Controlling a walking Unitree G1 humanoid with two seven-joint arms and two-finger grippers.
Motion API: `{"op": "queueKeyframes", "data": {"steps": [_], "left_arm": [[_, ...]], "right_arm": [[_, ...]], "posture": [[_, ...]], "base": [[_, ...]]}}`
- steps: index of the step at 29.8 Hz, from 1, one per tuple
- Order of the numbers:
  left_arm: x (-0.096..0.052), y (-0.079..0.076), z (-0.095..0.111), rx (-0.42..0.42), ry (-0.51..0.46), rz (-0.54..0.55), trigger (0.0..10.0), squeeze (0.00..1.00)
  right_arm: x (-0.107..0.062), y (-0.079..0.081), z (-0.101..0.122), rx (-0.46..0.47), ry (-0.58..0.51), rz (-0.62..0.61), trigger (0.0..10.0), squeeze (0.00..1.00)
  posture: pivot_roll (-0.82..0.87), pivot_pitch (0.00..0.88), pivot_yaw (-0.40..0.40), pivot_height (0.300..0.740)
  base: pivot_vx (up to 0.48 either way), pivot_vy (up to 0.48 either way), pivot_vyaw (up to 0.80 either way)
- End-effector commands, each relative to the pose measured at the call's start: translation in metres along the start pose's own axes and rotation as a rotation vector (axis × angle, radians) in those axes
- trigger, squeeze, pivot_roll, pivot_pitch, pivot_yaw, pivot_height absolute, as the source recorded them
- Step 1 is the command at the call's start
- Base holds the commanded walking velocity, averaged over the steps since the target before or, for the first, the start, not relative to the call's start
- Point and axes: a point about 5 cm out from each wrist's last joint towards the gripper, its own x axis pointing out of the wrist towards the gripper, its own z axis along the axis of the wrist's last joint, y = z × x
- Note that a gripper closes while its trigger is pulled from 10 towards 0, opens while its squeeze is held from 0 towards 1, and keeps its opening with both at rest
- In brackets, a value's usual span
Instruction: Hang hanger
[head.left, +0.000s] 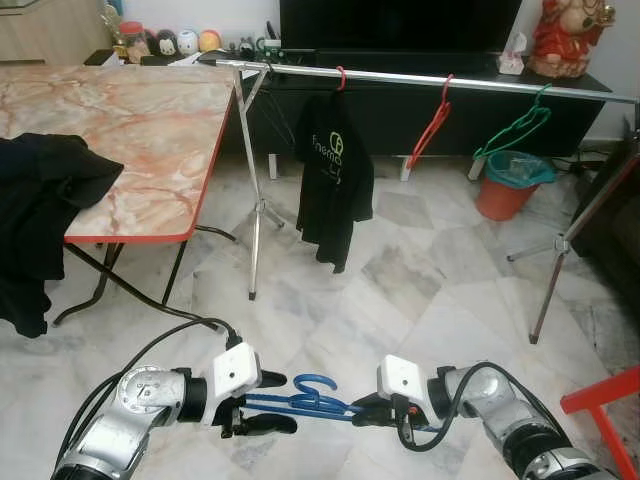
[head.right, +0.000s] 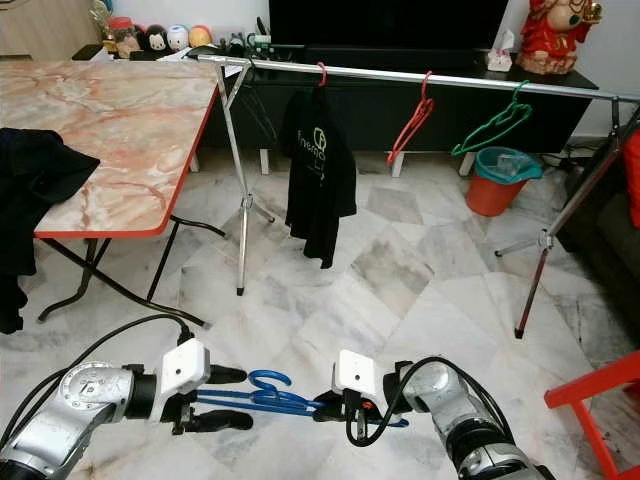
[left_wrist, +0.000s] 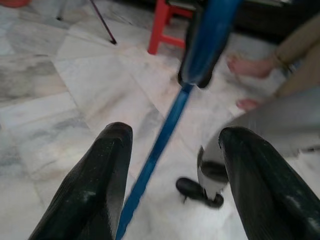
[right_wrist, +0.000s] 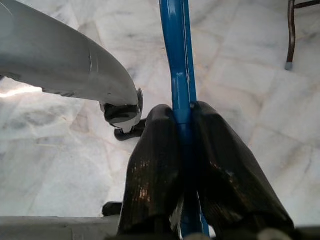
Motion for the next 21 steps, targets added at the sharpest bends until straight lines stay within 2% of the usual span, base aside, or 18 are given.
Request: {"op": "queueKeyframes", "data": {"steps": [1, 8, 16, 17, 18, 19, 20, 21], "left_arm": [[0.001, 0.004, 0.012, 0.018, -0.034, 0.021, 10.0, 0.00], [0.004, 0.006, 0.015, 0.001, -0.030, 0.033, 10.0, 0.00], [0.005, 0.008, 0.014, -0.004, -0.019, 0.041, 9.8, 0.00], [0.004, 0.008, 0.014, 0.000, -0.013, 0.042, 7.6, 0.00], [0.004, 0.008, 0.014, 0.000, -0.012, 0.043, 7.6, 0.00], [0.004, 0.008, 0.014, 0.002, -0.009, 0.045, 0.5, 0.00], [0.004, 0.009, 0.014, 0.003, -0.007, 0.046, 0.5, 0.00], [0.004, 0.009, 0.013, 0.005, -0.005, 0.048, 0.0, 0.00]], "right_arm": [[-0.004, -0.007, 0.012, -0.019, -0.050, -0.007, 10.0, 0.00], [-0.008, -0.011, 0.027, -0.034, -0.121, 0.018, 10.0, 0.00], [-0.005, -0.012, 0.035, -0.028, -0.153, 0.024, 10.0, 0.00], [-0.005, -0.013, 0.038, -0.031, -0.161, 0.027, 10.0, 0.00], [-0.005, -0.013, 0.038, -0.032, -0.161, 0.028, 10.0, 0.00], [-0.005, -0.013, 0.038, -0.032, -0.159, 0.027, 10.0, 0.00], [-0.006, -0.013, 0.038, -0.031, -0.158, 0.026, 10.0, 0.00], [-0.006, -0.014, 0.038, -0.030, -0.158, 0.025, 10.0, 0.00]], "posture": [[0.07, 0.000, -0.051, 0.740], [0.06, 0.000, -0.049, 0.740], [0.07, 0.000, -0.052, 0.740], [0.07, 0.000, -0.052, 0.740], [0.07, 0.000, -0.052, 0.740], [0.07, 0.000, -0.052, 0.740], [0.07, 0.000, -0.052, 0.740], [0.07, 0.000, -0.052, 0.740]], "base": [[0.000, 0.000, 0.00], [0.000, 0.000, 0.00], [0.000, 0.000, 0.00], [0.000, 0.000, 0.00], [0.000, 0.000, 0.00], [0.000, 0.000, 0.00], [0.000, 0.000, 0.00], [0.000, 0.000, 0.00]]}}
